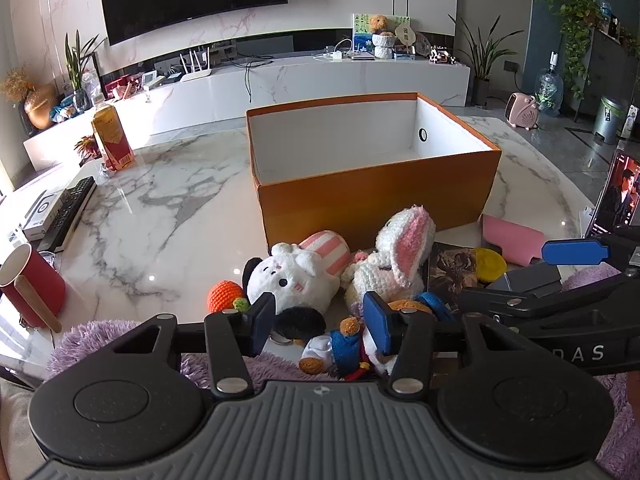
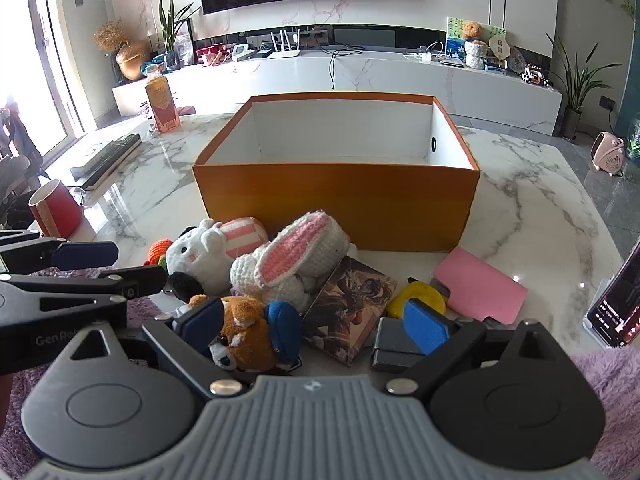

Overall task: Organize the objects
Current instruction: 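Grasp the white striped-hat plush with the left tool while the right tool grasps the knitted bunny, then lift both plushes and carry them toward the orange box with both tools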

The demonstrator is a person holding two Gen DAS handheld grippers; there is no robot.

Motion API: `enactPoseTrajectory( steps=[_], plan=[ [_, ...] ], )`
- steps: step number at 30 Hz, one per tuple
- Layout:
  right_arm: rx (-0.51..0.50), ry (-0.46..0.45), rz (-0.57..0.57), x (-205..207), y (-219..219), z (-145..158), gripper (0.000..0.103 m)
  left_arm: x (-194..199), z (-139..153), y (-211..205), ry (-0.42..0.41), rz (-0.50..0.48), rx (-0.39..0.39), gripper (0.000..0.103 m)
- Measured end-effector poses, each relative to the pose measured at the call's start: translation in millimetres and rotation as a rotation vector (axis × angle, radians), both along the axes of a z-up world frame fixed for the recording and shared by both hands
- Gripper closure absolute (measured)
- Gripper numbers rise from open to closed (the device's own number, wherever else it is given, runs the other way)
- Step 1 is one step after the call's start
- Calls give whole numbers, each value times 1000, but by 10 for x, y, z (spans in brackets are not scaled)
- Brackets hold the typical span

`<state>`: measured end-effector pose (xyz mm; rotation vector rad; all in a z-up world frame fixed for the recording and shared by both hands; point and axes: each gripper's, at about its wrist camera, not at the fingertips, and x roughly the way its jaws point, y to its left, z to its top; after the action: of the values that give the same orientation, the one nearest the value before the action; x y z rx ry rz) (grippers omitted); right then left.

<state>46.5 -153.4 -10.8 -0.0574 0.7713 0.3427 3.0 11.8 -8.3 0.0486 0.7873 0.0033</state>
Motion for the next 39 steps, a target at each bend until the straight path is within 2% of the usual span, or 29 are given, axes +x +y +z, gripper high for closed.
enactPoseTrajectory(
  steps=[5,11,16,19,23,27,32,36,39],
  plan=[
    [20,19,32,119,86,-35,18,77,-36,99,19,-16,-15,50],
    [75,85,57,362,180,-98,31,227,-125,180,80,-58,-36,53],
    [110,143,64,569,243,-175,39,404,-225,195,116,-167,17,54],
    [142,180,51,690,249,-234,40,511,-277,189,106,-227,73,53],
    [160,220,20,832,270,-302,40,671,-368,157,116,-295,137,45],
    [172,278,27,962,333,-405,40,817,-503,120,167,-361,191,42],
    [154,308,37,1052,413,-518,35,913,-626,135,197,-396,249,34],
    [151,337,45,1112,452,-607,32,980,-670,164,211,-388,254,31],
    [123,317,51,1128,493,-636,31,1012,-704,149,222,-385,271,27]
  ],
)
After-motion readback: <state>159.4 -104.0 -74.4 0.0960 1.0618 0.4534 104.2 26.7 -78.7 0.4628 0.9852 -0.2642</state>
